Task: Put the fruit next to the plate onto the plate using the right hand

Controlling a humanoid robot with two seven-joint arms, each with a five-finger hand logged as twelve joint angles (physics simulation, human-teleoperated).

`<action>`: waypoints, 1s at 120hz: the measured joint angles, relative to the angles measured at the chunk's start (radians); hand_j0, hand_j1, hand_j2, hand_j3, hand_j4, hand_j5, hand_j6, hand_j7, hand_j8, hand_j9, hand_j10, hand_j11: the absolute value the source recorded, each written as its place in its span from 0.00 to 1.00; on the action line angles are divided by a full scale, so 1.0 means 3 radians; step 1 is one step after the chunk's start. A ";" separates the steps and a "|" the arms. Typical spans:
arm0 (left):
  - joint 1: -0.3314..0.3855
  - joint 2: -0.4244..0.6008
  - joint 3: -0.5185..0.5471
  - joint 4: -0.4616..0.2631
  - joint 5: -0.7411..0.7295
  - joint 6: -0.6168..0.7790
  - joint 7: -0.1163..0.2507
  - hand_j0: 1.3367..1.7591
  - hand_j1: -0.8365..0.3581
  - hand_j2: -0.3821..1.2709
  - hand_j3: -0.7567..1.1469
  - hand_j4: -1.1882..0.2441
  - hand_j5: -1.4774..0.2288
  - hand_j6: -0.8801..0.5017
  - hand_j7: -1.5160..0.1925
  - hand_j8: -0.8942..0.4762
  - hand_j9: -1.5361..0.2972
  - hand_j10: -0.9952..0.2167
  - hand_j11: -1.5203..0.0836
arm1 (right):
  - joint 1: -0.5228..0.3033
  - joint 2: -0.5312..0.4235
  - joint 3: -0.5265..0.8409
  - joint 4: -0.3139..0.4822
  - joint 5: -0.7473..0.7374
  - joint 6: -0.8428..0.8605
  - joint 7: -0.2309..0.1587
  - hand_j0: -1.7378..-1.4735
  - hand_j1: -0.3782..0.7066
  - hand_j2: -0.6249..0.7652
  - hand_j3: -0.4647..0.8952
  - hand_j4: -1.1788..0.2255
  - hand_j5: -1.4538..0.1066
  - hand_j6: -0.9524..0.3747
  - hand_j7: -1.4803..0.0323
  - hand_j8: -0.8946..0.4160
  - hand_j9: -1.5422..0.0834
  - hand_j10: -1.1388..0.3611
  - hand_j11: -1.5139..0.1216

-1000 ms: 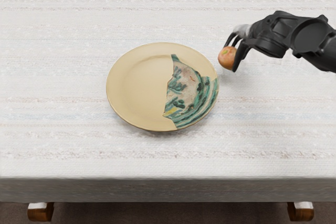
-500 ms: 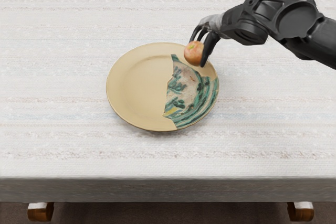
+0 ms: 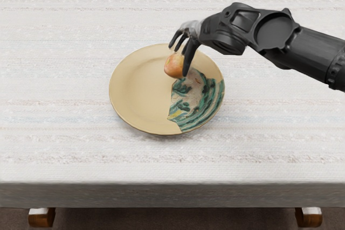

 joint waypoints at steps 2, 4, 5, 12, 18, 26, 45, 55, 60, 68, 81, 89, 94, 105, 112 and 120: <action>0.0000 0.0000 0.0000 0.0000 0.0000 0.0000 0.0000 0.76 0.99 0.23 0.40 0.83 0.87 0.64 0.89 0.65 0.84 0.82 0.95 | -0.0003 0.0009 0.0001 0.0000 -0.0001 -0.0028 0.0001 0.30 0.34 0.66 0.34 0.61 0.55 0.52 0.60 0.46 0.59 0.47 0.56; 0.0000 0.0000 0.0000 0.0000 0.0000 0.0000 0.0000 0.76 0.99 0.23 0.40 0.83 0.87 0.64 0.89 0.65 0.84 0.82 0.95 | -0.0007 0.0016 0.0001 -0.0001 -0.0002 -0.0052 0.0002 0.30 0.32 0.64 0.34 0.63 0.58 0.53 0.63 0.47 0.61 0.49 0.59; 0.0000 0.0000 0.0000 0.0000 0.0001 0.0000 0.0000 0.76 0.99 0.23 0.40 0.83 0.87 0.64 0.89 0.65 0.84 0.82 0.95 | -0.0008 0.0019 0.0001 -0.0001 -0.0003 -0.0062 0.0002 0.30 0.31 0.64 0.34 0.64 0.60 0.54 0.64 0.48 0.63 0.50 0.60; 0.0000 0.0000 0.0000 0.0000 0.0000 0.0000 0.0000 0.76 0.99 0.23 0.40 0.83 0.87 0.64 0.89 0.65 0.84 0.82 0.95 | -0.0018 0.0036 0.0003 0.0001 -0.0002 -0.0117 0.0004 0.30 0.24 0.59 0.34 0.68 0.67 0.58 0.72 0.53 0.70 0.56 0.68; 0.0000 0.0000 0.0000 0.0000 0.0001 0.0000 0.0000 0.76 0.99 0.23 0.40 0.83 0.87 0.64 0.89 0.65 0.84 0.82 0.95 | -0.0032 0.0040 0.0019 0.0012 0.0002 -0.0144 0.0006 0.30 0.20 0.56 0.34 0.71 0.72 0.60 0.77 0.56 0.75 0.60 0.73; 0.0000 0.0000 0.0000 0.0000 0.0001 0.0000 0.0000 0.76 0.99 0.23 0.40 0.83 0.87 0.64 0.89 0.65 0.84 0.82 0.95 | -0.0109 -0.0014 0.0125 0.0043 0.0005 -0.0159 0.0006 0.30 0.16 0.53 0.34 0.74 0.78 0.63 0.82 0.58 0.80 0.64 0.78; 0.0000 0.0000 0.0000 0.0000 0.0002 0.0000 0.0000 0.76 0.99 0.23 0.40 0.83 0.87 0.64 0.89 0.65 0.84 0.82 0.95 | -0.0344 -0.0465 0.0496 0.0462 0.0003 -0.0169 0.0009 0.30 0.10 0.48 0.34 0.78 0.85 0.67 0.90 0.63 0.87 0.70 0.85; 0.0000 0.0000 0.0000 0.0000 0.0001 0.0000 0.0000 0.76 0.99 0.23 0.40 0.83 0.87 0.64 0.89 0.65 0.84 0.82 0.95 | -0.0481 -0.0796 0.0698 0.0782 0.0000 -0.0153 0.0038 0.30 0.09 0.47 0.34 0.80 0.87 0.68 0.92 0.64 0.89 0.71 0.87; 0.0000 0.0000 0.0000 0.0000 0.0001 0.0000 0.0000 0.76 0.99 0.23 0.40 0.83 0.87 0.64 0.89 0.65 0.84 0.82 0.95 | -0.0596 -0.0977 0.0858 0.0930 -0.0002 -0.0095 0.0057 0.30 0.08 0.47 0.34 0.80 0.88 0.68 0.92 0.64 0.90 0.72 0.87; 0.0000 0.0000 0.0000 -0.0001 0.0000 0.0000 0.0000 0.76 0.99 0.23 0.40 0.83 0.87 0.64 0.89 0.65 0.84 0.82 0.95 | -0.0805 -0.1262 0.1121 0.1111 -0.0003 0.0075 0.0139 0.30 0.07 0.46 0.34 0.81 0.89 0.68 0.93 0.65 0.91 0.72 0.88; 0.0000 0.0000 0.0000 -0.0001 0.0002 0.0000 0.0000 0.76 0.99 0.23 0.40 0.83 0.87 0.64 0.89 0.65 0.84 0.82 0.95 | -0.1189 -0.1705 0.1576 0.1322 -0.0004 0.0472 0.0434 0.30 0.07 0.45 0.34 0.81 0.90 0.69 0.94 0.65 0.91 0.73 0.89; 0.0000 0.0000 0.0000 -0.0001 0.0001 0.0000 0.0000 0.76 0.99 0.23 0.40 0.83 0.87 0.64 0.89 0.65 0.84 0.82 0.95 | -0.1377 -0.1955 0.1785 0.1414 -0.0002 0.0714 0.0677 0.30 0.06 0.45 0.34 0.81 0.90 0.69 0.95 0.66 0.92 0.73 0.89; 0.0000 0.0000 0.0000 0.0000 0.0001 0.0000 0.0000 0.76 0.99 0.23 0.40 0.83 0.87 0.64 0.89 0.65 0.84 0.82 0.95 | -0.1500 -0.2093 0.1904 0.1447 -0.0001 0.0904 0.0867 0.30 0.06 0.45 0.34 0.81 0.90 0.69 0.95 0.66 0.92 0.73 0.90; 0.0000 0.0000 0.0000 0.0000 0.0001 0.0000 0.0000 0.76 0.99 0.23 0.40 0.83 0.87 0.64 0.89 0.65 0.84 0.82 0.95 | -0.1816 -0.2334 0.2143 0.1480 0.0002 0.1305 0.1345 0.30 0.06 0.45 0.34 0.82 0.90 0.69 0.95 0.66 0.92 0.74 0.90; 0.0000 0.0000 -0.0001 -0.0001 0.0001 0.0000 0.0000 0.76 0.99 0.23 0.40 0.83 0.87 0.64 0.89 0.65 0.84 0.82 0.95 | -0.2017 -0.2425 0.2270 0.1487 0.0001 0.1439 0.1598 0.30 0.06 0.45 0.34 0.82 0.90 0.69 0.95 0.66 0.92 0.74 0.90; 0.0000 0.0000 -0.0001 0.0000 0.0001 0.0000 0.0000 0.76 0.99 0.23 0.40 0.83 0.87 0.64 0.89 0.65 0.84 0.82 0.95 | -0.2232 -0.2493 0.2409 0.1489 -0.0001 0.1523 0.1774 0.30 0.06 0.45 0.34 0.82 0.91 0.69 0.95 0.66 0.92 0.74 0.90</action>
